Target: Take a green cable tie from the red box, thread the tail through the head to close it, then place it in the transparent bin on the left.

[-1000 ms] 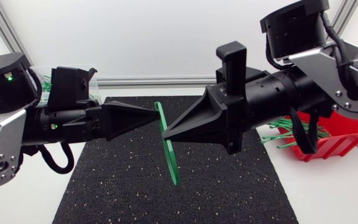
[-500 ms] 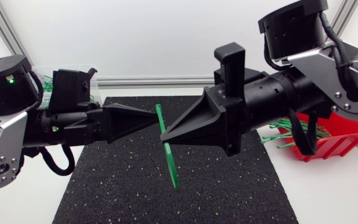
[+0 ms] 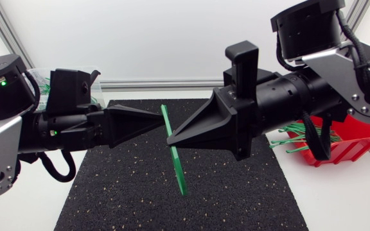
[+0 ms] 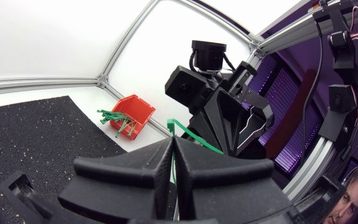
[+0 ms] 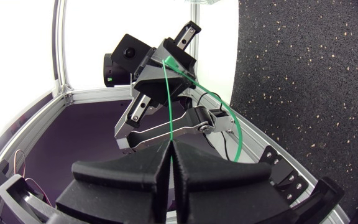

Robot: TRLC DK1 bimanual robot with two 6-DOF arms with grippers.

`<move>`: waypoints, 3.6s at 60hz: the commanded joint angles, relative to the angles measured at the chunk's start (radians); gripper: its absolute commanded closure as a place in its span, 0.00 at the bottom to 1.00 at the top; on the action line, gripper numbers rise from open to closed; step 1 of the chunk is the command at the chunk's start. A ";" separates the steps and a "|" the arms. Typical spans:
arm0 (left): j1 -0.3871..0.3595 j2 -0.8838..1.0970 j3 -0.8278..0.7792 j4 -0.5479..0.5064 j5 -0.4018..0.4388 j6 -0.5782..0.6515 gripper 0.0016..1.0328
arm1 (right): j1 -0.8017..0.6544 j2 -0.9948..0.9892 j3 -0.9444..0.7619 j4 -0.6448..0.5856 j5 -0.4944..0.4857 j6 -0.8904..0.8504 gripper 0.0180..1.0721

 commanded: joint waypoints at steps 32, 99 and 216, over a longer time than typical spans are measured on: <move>0.002 -0.001 -0.010 0.022 -0.034 -0.008 0.96 | 0.004 -0.034 -0.017 -0.002 -0.006 0.031 0.95; -0.027 -0.056 -0.041 0.023 -0.037 -0.008 0.96 | 0.005 -0.011 -0.024 0.021 -0.006 0.031 0.95; -0.022 -0.053 -0.046 0.025 -0.063 0.009 0.96 | -0.009 0.008 -0.035 0.033 0.004 0.031 0.95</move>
